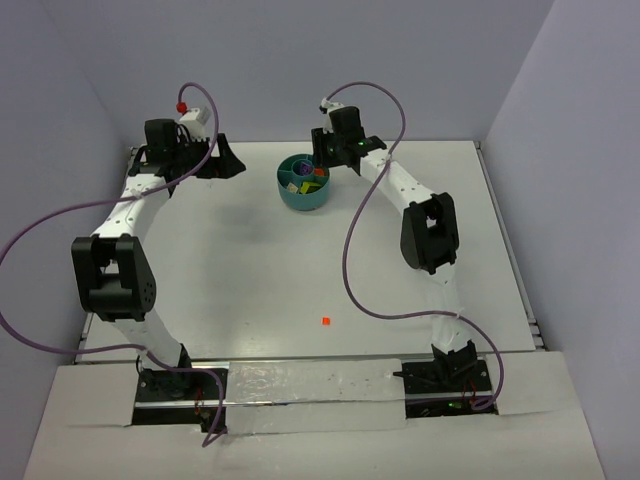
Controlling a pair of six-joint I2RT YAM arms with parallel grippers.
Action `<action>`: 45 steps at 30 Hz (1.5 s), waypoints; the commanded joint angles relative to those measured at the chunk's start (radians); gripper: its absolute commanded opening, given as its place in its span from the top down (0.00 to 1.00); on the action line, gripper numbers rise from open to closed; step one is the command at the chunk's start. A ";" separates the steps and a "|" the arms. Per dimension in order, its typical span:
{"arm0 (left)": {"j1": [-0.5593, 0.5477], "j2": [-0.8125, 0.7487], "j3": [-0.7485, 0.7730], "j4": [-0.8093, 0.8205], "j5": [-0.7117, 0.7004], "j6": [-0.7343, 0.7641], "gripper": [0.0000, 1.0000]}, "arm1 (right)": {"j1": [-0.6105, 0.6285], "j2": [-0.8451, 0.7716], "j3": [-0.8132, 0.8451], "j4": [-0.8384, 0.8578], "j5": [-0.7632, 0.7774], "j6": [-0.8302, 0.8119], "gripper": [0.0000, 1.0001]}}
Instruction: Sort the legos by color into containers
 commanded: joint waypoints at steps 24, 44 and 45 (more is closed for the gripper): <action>0.006 -0.268 -0.257 -0.039 -0.002 0.261 0.01 | 0.075 -0.784 -0.676 -0.269 -0.306 -0.471 0.06; 0.006 -0.290 -0.349 -0.095 -0.049 0.338 0.01 | 0.567 -0.817 -1.092 -0.213 -0.138 -0.471 0.14; 0.006 -0.285 -0.345 -0.095 -0.050 0.337 0.01 | 0.573 -0.791 -1.083 -0.210 -0.126 -0.471 0.14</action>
